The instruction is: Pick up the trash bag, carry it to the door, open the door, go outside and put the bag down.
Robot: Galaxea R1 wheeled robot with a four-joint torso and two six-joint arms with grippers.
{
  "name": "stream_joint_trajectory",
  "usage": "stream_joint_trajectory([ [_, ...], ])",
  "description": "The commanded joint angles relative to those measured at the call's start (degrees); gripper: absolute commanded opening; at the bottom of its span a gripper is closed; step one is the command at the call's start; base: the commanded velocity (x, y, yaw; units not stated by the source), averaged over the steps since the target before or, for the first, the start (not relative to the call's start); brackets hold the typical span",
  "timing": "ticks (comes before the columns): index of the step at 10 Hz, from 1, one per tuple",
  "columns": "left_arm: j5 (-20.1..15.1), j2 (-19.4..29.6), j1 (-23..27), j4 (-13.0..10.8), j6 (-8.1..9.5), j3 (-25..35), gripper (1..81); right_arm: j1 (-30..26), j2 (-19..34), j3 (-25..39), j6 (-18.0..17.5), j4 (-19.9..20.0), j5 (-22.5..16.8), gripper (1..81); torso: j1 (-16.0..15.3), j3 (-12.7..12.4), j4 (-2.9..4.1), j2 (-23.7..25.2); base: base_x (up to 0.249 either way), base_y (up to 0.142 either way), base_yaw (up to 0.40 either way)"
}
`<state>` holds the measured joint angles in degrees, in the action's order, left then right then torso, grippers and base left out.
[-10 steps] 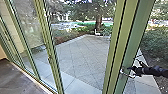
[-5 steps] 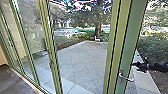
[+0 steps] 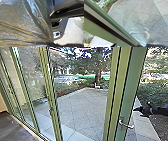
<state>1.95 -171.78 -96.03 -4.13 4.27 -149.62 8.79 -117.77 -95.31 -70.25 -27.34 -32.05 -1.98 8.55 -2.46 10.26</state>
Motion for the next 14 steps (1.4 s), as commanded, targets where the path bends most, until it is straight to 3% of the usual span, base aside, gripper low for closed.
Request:
stream_joint_trajectory([
  [1, -3.54, -0.41, 1.59, -0.53, -0.49, 0.37, 1.0, -12.69, 3.22, -1.63, 3.72, -10.45, -3.19, 81.1, 0.00, 0.00, 0.00, 0.00, 0.000, 0.000, 0.000],
  [5, -3.62, -0.50, 1.76, -0.53, -0.49, 0.37, 1.0, -14.36, 3.49, -1.80, 7.40, -10.54, -6.10, 81.1, 0.00, 0.00, 0.02, 0.00, 0.000, 0.000, 0.000],
  [10, -3.62, -0.68, 1.76, -0.44, -0.40, 0.37, 1.0, -13.30, 2.43, -9.45, 14.35, -10.36, -6.01, 81.1, 0.02, -0.02, 0.02, 0.00, 0.000, 0.000, 0.000],
  [14, -3.62, -0.68, 1.76, -0.35, -0.40, 0.37, 1.0, -17.34, 3.57, -6.99, 17.16, -10.98, -8.73, 81.1, 0.02, -0.02, 0.05, 0.00, 0.000, 0.000, 0.000],
])
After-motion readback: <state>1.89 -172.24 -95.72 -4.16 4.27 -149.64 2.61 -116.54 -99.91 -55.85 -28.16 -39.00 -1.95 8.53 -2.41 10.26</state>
